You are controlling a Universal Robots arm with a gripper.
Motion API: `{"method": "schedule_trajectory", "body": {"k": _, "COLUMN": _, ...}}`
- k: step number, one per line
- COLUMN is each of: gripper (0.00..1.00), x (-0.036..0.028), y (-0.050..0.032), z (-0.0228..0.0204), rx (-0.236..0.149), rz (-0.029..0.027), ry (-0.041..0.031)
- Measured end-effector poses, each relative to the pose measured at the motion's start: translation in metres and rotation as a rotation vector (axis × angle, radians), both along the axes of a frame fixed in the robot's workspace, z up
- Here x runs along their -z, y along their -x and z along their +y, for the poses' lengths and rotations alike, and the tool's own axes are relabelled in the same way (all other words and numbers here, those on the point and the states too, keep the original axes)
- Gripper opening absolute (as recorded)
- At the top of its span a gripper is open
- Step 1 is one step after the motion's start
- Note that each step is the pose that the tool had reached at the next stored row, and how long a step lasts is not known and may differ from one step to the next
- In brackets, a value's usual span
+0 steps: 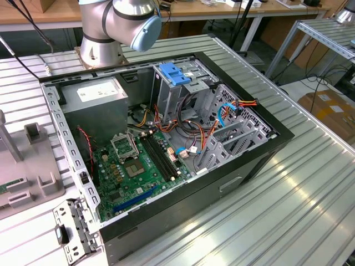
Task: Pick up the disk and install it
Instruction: 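Pick up the disk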
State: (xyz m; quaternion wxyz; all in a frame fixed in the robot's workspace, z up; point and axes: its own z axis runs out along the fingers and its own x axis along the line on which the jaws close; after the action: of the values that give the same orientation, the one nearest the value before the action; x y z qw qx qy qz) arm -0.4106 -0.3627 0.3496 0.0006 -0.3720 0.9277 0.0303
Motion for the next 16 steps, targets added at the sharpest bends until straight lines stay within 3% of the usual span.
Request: {"method": "schedule_trajectory", "body": {"k": 16, "gripper": 0.11, "x": 0.0000, "y": 0.0000, "z": 0.0000, "rx": -0.177, "rz": 0.0000, "ry": 0.0000}}
